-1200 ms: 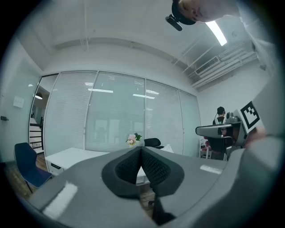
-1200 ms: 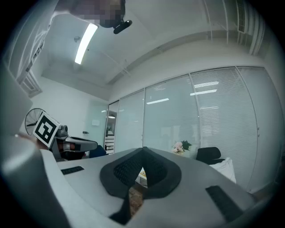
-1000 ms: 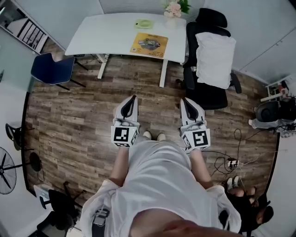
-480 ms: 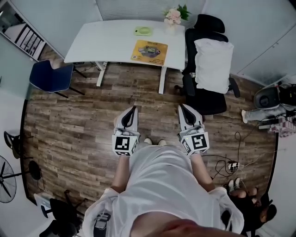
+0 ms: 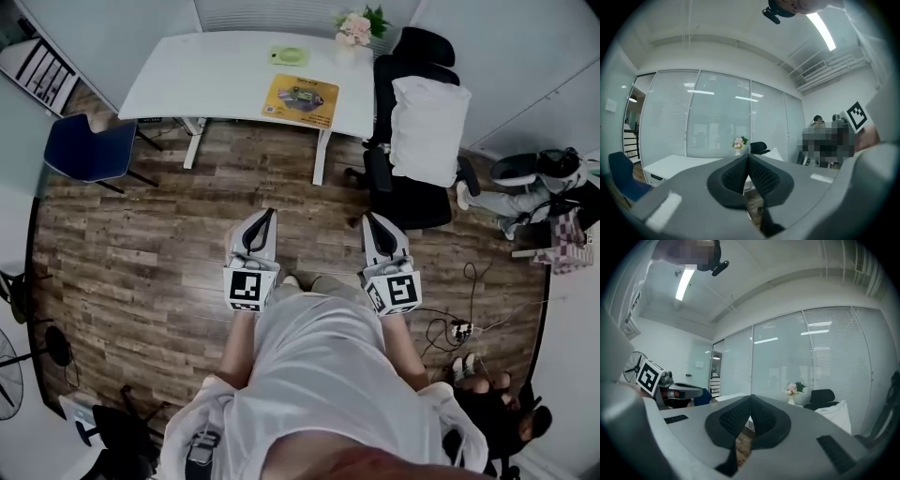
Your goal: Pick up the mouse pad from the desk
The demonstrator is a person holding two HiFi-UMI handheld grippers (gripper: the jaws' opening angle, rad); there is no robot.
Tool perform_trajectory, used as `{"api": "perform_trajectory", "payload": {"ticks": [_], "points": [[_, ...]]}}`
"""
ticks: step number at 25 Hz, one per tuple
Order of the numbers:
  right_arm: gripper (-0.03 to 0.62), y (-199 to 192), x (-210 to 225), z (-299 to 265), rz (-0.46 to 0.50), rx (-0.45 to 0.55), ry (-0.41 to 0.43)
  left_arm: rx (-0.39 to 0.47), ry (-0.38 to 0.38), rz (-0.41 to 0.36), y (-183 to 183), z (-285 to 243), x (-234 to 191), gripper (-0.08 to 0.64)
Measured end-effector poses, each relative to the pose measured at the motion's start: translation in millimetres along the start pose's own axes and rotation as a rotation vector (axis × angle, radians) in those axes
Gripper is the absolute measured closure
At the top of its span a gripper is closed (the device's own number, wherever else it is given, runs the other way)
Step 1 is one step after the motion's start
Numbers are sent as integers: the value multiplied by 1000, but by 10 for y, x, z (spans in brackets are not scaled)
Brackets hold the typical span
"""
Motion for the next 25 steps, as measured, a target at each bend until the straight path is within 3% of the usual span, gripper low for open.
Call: {"api": "perform_trajectory", "payload": {"ticks": [6, 13, 19, 25], "points": [[594, -39, -26, -84, 5, -23, -14, 7, 10, 40, -62, -66, -164, 574], [594, -55, 161, -553, -14, -16, -7, 9, 15, 8, -179, -358, -393, 574], [594, -21, 588, -1220, -38, 4, -17, 29, 13, 28, -225, -976, -705, 574], [594, 146, 1106, -1991, -51, 13, -30, -1, 0, -21, -250, -1845, -1088, 574]]}}
Point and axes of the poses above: the fingertips, and each gripper's own axes: z backward along the fingers, x to its right, y out of its top, the point moved 2 cm from there along z, backward along the fingers, and after that the axes turned 14 degrees about -z, right-handed, at the moved point
